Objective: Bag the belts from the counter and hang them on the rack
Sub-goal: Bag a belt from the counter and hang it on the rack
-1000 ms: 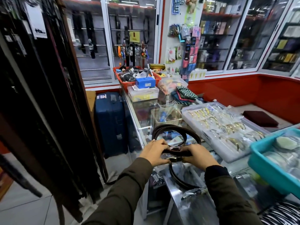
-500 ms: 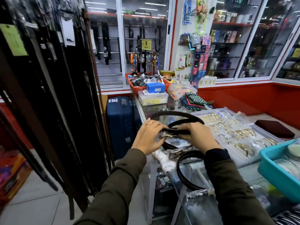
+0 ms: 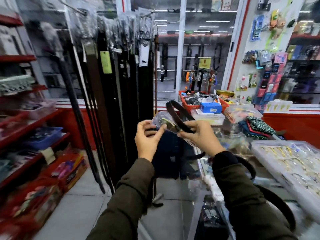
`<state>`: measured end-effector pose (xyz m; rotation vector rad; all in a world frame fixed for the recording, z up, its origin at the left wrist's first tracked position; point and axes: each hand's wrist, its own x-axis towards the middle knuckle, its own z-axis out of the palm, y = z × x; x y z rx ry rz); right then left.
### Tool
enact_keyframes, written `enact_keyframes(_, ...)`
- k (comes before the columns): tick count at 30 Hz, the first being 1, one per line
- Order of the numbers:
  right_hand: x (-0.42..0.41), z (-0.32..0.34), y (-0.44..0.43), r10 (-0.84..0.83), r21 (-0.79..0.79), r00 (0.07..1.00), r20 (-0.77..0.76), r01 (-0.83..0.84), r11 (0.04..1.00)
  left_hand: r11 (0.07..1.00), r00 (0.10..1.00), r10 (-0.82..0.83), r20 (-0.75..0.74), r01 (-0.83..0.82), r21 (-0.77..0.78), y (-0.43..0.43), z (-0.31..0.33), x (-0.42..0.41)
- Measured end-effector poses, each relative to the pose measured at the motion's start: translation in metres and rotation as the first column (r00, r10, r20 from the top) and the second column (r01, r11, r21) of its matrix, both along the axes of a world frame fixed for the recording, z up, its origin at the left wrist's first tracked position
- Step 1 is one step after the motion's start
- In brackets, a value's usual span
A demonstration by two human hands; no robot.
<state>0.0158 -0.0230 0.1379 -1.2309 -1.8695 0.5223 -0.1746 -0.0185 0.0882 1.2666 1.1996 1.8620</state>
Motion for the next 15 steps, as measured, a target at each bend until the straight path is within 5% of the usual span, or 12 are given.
enact_keyframes(3, -0.024, -0.004, 0.001, 0.12, -0.008, 0.979, -0.164, -0.123, 0.992, 0.984, 0.968, -0.156, 0.198, 0.17, -0.055, -0.002, 0.007, -0.012)
enact_keyframes(8, -0.05, -0.012, 0.0, 0.206, -0.019, 0.936, -0.285, -0.22, 0.975, 0.982, 0.969, -0.175, 0.177, 0.184, -0.036, -0.009, 0.014, -0.028)
enact_keyframes(15, -0.07, -0.022, 0.005, 0.148, 0.076, 0.901, -0.408, -0.128, 0.989, 0.991, 0.984, -0.133, 0.118, 0.131, 0.029, -0.014, 0.039, -0.047)
